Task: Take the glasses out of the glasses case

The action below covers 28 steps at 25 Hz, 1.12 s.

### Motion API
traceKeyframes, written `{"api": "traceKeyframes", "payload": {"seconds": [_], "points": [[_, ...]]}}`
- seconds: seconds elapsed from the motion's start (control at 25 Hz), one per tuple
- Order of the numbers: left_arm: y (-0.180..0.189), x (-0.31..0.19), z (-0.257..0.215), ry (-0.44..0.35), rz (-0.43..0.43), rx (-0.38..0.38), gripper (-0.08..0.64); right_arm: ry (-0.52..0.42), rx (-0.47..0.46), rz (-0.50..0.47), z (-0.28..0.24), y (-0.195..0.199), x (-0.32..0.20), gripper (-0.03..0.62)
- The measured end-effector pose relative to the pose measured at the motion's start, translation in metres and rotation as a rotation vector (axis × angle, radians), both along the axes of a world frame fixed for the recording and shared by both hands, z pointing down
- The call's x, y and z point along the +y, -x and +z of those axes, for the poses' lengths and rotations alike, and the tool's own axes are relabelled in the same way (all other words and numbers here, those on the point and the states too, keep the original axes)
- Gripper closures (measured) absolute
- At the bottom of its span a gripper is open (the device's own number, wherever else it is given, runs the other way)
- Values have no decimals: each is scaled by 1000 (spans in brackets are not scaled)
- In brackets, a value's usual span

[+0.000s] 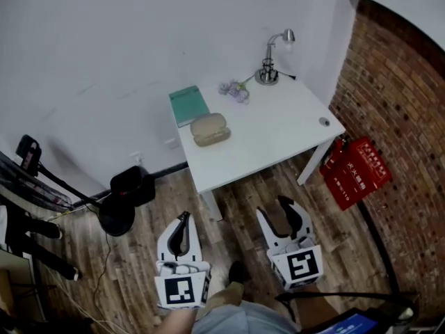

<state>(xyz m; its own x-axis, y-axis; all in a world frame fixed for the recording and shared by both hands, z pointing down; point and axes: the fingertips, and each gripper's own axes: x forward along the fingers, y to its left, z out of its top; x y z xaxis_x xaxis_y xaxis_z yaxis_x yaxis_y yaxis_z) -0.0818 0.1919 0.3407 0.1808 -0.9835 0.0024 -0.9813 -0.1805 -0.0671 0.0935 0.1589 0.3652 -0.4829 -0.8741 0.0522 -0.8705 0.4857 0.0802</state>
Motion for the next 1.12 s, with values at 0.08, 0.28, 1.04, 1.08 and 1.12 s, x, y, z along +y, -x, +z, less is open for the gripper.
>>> {"api": "traceKeyframes", "payload": {"seconds": [0.08,0.28,1.04,1.08,1.12], "points": [[8,-23,-6,-11,1,-2,554,-15,1,-3,-7,8,-23,367],[25,-71,-21,-45,5,15,554,-39,1,-4,-20,25,-71,373],[22,-172,7,22,-4,1,554,-54,3,-29,-22,27,-181,387],[21,-179,8,29,-16,0,554,-49,4,-40,-19,25,-189,388],[20,-186,10,35,-28,0,554,-39,5,-53,-15,25,-197,388]]}}
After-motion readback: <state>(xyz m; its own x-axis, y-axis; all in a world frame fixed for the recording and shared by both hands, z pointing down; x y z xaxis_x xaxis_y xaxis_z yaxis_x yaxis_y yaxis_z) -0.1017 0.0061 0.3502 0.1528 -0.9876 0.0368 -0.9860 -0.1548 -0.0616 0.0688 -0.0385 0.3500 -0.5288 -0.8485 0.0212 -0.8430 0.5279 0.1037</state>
